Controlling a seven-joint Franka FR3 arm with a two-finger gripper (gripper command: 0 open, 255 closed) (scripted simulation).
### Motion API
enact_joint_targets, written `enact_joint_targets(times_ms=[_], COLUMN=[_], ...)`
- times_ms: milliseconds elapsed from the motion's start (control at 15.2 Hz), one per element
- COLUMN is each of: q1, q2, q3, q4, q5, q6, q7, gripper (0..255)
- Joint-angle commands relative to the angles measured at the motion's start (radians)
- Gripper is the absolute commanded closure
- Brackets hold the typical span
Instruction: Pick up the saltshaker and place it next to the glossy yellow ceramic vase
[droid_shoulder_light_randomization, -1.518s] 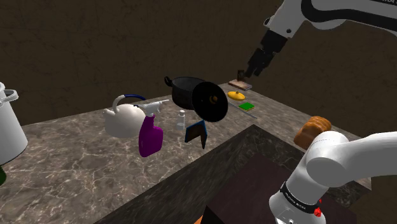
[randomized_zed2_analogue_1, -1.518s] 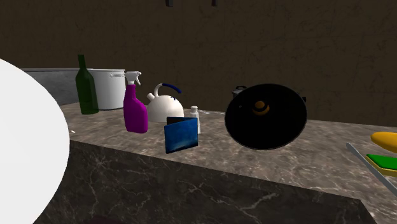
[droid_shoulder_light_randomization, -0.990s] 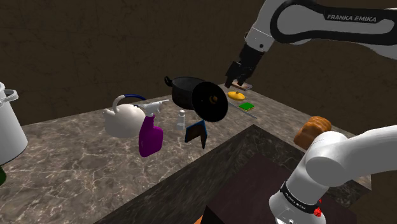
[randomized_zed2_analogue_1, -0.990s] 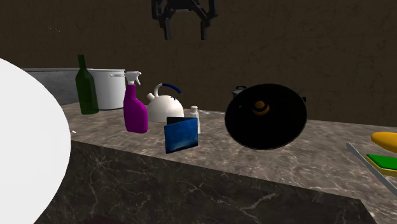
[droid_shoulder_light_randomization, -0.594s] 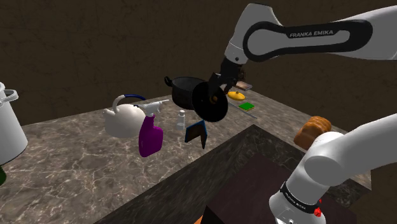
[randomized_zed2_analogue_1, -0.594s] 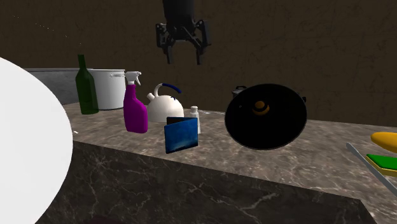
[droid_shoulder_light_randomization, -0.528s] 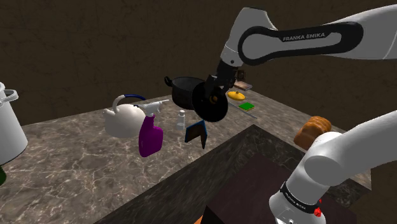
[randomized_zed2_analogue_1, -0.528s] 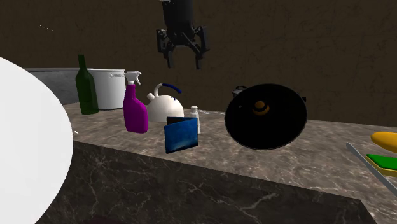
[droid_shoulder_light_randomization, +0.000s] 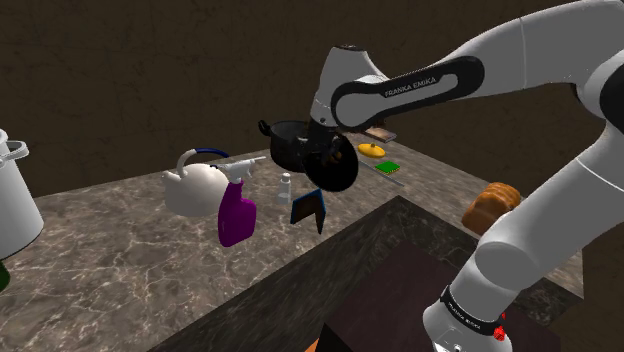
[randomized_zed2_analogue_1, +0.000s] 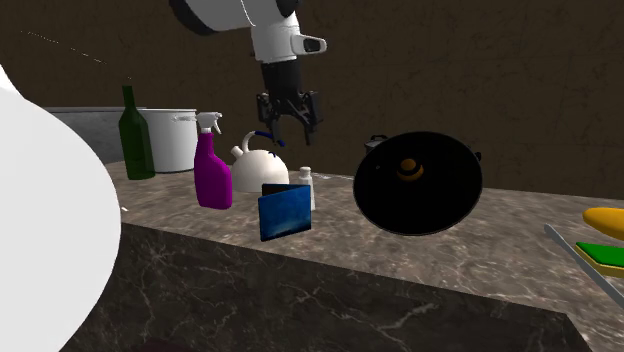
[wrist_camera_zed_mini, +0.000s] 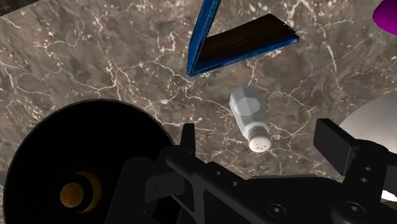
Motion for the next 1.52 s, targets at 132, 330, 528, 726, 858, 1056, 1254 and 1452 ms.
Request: enact_joint_targets(times_ms=[132,330,528,726,858,1056,1254,1452], q1=[-0.023,-0.021,-0.012,-0.01,-0.009,-0.007,-0.007,-0.007], q2=[0.166,0.296,0.358,0.388,0.409,0.426,0.426,0.426], q3=[0.042,0.048,0.039,0.032,0.026,0.022,0.022,0.022], q4=[0.078,0.153,0.185,0.181,0.179,0.178,0.178,0.178], q5=[-0.11,-0.206,-0.251,-0.275,-0.291,-0.304,-0.304,-0.304], q6=[0.057,0.08,0.095,0.126,0.146,0.161,0.161,0.161], q7=[0.161,0.281,0.333,0.348,0.359,0.367,0.367,0.367], gripper=[0,0,0,0,0,0,0,0])
